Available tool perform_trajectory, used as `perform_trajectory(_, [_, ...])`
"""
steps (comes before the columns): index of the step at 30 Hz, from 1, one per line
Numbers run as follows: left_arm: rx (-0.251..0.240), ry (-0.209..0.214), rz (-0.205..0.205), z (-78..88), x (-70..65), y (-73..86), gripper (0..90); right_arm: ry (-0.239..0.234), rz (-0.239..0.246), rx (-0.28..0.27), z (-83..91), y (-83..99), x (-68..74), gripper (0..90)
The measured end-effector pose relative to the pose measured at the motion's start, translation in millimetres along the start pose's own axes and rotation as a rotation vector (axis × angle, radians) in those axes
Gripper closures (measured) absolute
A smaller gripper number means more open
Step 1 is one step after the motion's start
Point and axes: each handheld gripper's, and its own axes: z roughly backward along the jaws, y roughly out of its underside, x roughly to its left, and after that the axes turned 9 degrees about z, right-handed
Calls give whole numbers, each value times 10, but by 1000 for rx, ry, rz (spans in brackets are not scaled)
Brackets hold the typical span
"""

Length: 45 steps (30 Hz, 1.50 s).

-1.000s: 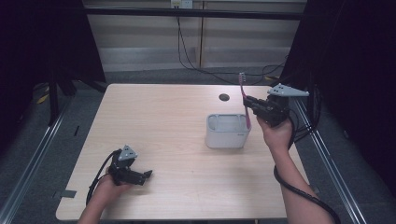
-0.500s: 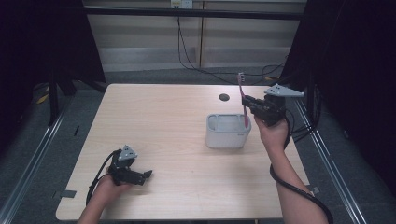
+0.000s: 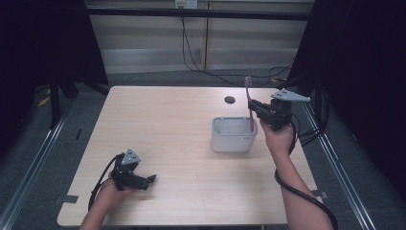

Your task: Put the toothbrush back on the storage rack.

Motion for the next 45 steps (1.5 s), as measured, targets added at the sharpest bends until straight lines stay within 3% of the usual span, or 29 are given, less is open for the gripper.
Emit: perform_trajectory(45, [0,0,0,0,0,0,0,-1,-24,15,4,220,3,813])
